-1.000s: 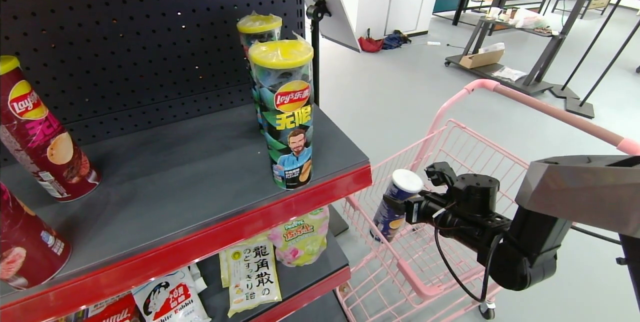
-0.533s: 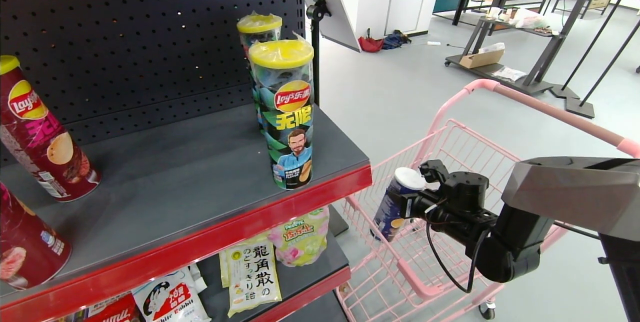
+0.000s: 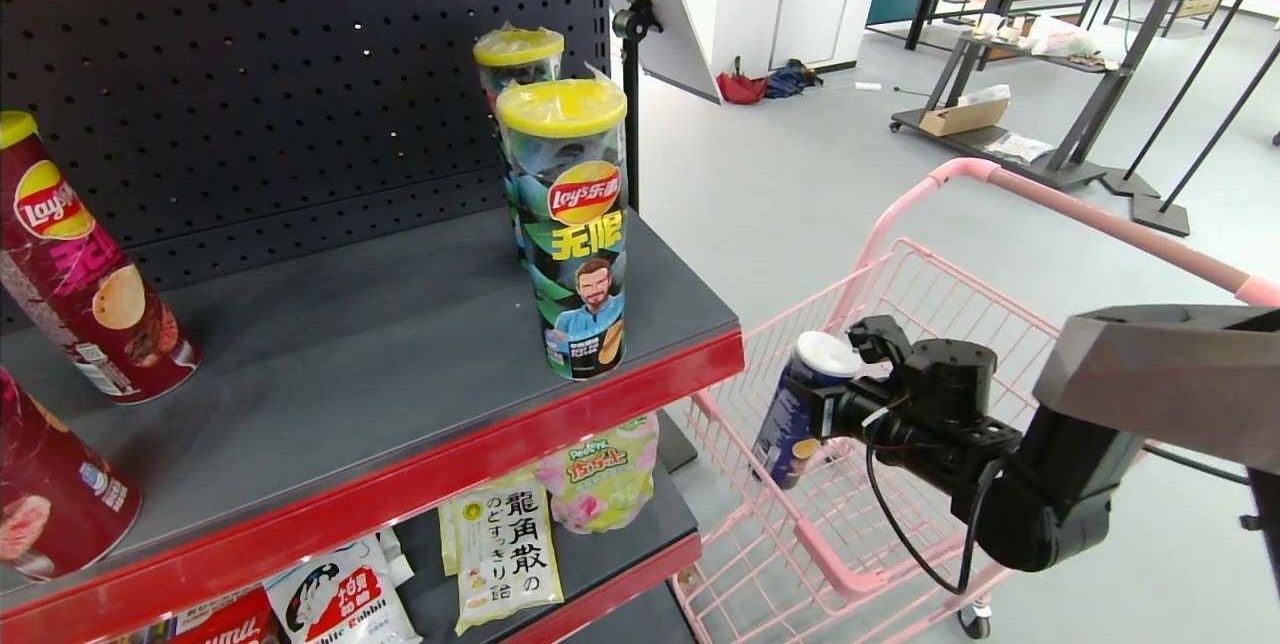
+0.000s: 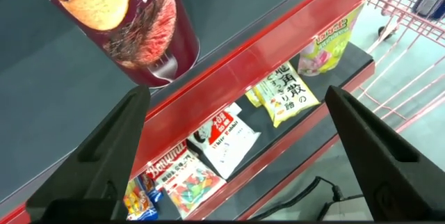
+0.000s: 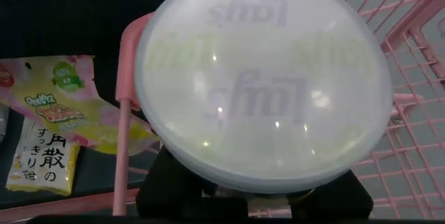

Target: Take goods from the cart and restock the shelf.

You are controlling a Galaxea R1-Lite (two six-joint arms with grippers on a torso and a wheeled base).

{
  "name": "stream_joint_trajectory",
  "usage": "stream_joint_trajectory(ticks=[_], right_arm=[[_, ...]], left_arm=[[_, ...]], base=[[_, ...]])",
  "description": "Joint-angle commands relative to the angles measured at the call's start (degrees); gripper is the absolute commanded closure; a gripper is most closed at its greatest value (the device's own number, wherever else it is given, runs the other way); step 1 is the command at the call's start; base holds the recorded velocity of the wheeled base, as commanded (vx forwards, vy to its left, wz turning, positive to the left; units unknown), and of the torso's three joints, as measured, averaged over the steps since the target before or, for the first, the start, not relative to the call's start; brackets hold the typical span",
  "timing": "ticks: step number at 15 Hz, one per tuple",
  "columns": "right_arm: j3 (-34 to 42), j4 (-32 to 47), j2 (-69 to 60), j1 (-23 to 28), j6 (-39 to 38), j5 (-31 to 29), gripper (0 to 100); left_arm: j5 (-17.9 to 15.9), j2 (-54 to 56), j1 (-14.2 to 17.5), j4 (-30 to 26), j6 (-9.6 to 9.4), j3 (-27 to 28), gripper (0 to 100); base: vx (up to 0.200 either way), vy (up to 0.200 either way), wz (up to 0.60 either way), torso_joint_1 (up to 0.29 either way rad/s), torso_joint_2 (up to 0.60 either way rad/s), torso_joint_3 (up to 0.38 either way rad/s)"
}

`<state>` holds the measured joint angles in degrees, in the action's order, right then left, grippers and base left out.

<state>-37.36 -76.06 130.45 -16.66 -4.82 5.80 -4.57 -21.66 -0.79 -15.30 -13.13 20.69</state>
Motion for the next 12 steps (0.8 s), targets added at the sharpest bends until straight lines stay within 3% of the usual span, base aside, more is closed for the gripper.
stream_joint_trajectory(ticks=[1, 4, 6, 9, 12], right_arm=[[2.65, 11.81, -22.87, 2.43, 4.02, -0.27, 100], [-5.79, 31.14, -39.84, 6.29, 7.63, -2.99, 100], [-6.84, 46.00, -51.00, 6.91, 9.83, -12.31, 100], [-4.56, 65.69, -68.40, 6.82, 10.44, -15.03, 100], [3.44, 74.21, -82.99, 9.28, 12.02, -15.29, 100]], left_arm=[[-0.09, 0.31, -0.09, 0.01, 0.03, -0.03, 0], [0.26, 1.71, 0.00, -0.08, 0.03, -0.21, 0], [0.53, 2.50, 0.00, -0.35, 0.03, -0.30, 0], [0.53, 3.56, 0.00, -1.66, -0.05, -0.12, 0], [-0.17, 6.02, -0.09, -1.49, 0.03, -1.97, 0]], base=[[0.000, 0.000, 0.00, 0.000, 0.00, 0.000], [0.000, 0.000, 0.00, 0.000, 0.00, 0.000], [0.000, 0.000, 0.00, 0.000, 0.00, 0.000], [0.000, 0.000, 0.00, 0.000, 0.00, 0.000], [0.000, 0.000, 0.00, 0.000, 0.00, 0.000]])
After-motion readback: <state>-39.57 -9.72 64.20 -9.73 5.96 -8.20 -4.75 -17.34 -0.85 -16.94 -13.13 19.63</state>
